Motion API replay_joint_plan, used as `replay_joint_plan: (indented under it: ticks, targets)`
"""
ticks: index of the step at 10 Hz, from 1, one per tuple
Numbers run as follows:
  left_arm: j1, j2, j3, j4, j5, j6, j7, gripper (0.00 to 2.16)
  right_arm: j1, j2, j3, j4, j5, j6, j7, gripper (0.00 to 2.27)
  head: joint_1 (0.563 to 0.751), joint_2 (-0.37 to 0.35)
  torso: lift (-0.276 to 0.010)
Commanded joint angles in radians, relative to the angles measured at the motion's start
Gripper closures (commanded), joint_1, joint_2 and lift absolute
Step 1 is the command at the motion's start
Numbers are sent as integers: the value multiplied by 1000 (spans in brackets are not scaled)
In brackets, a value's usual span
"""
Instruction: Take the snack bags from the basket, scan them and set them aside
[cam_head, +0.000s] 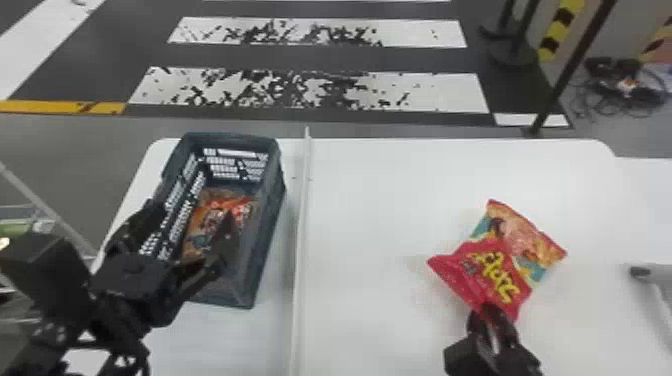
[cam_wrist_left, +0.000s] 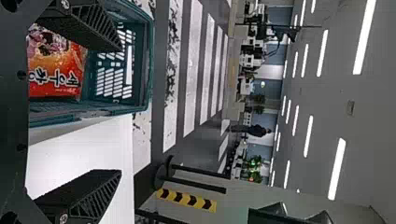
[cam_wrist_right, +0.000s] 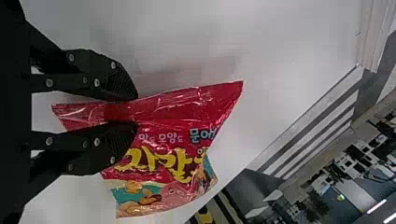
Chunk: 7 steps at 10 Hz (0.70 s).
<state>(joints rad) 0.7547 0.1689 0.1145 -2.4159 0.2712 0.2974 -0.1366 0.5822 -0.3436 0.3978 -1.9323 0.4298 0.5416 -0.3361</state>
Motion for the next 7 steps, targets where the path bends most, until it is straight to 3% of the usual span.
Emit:
replay_joint_plan:
  ticks: [1,3,4,6,7]
  targets:
    - [0,1,-1,0,0,3,-1,73,28,-5,-20,-22,-3,-97,-23,2246,695,12,-75]
    - [0,1,-6,1,0,3,-3,73,96,-5,-120,-132,-123,-257,-15,2246,695,19,-75]
    - [0,1,-6,1,0,3,-3,73,113,3,-192,-211,-272,-281,25,2246,695,18,-75]
    - [3,1,-16,-5,-9,3,-4,73,120,58,-355,-327,-595,-263,124,2246,695,-4,-75]
    - [11,4,-19,-9,-17,3,-6,73,120,90,-455,-337,-830,-260,200,2246,695,-17,-75]
